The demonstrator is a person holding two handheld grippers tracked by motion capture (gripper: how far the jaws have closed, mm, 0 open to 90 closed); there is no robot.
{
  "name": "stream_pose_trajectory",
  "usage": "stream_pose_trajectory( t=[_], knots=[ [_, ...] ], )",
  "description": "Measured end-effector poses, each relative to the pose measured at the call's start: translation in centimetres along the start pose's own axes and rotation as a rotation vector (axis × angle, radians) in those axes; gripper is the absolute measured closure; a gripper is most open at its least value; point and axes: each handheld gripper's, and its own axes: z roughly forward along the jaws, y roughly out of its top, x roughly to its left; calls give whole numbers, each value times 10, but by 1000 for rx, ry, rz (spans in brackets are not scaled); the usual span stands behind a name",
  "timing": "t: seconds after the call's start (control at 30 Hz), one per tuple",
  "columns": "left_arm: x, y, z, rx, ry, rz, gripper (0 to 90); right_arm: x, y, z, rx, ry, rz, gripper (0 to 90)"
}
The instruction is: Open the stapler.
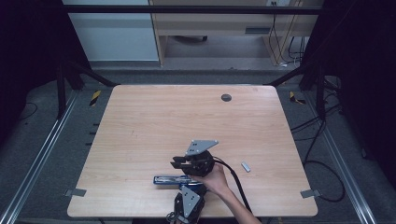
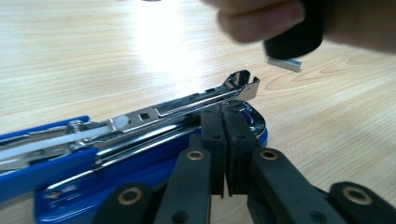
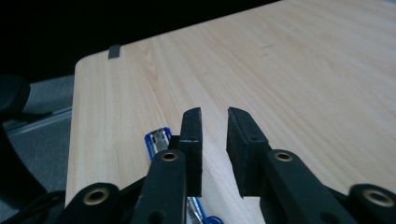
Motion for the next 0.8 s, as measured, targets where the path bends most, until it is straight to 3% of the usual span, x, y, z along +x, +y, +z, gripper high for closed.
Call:
stream_pose_trajectory(
  t=[0.27,0.47,0.57,0.67,0.8],
  knots=[
    [19,21,-13,-21,-36,-18,825,-15,-1,-36,-86,-112,58,613],
    [36,53,-17,-46,-41,27,784,-29,-7,-63,-116,-185,94,553],
    [45,71,-15,-39,-59,44,757,-36,-10,-76,-123,-211,111,534],
    [54,89,-12,-31,-49,83,738,-41,-12,-89,-120,-250,121,514],
    [66,113,-11,-30,-80,85,703,-48,-17,-105,-106,-297,131,504]
  ],
)
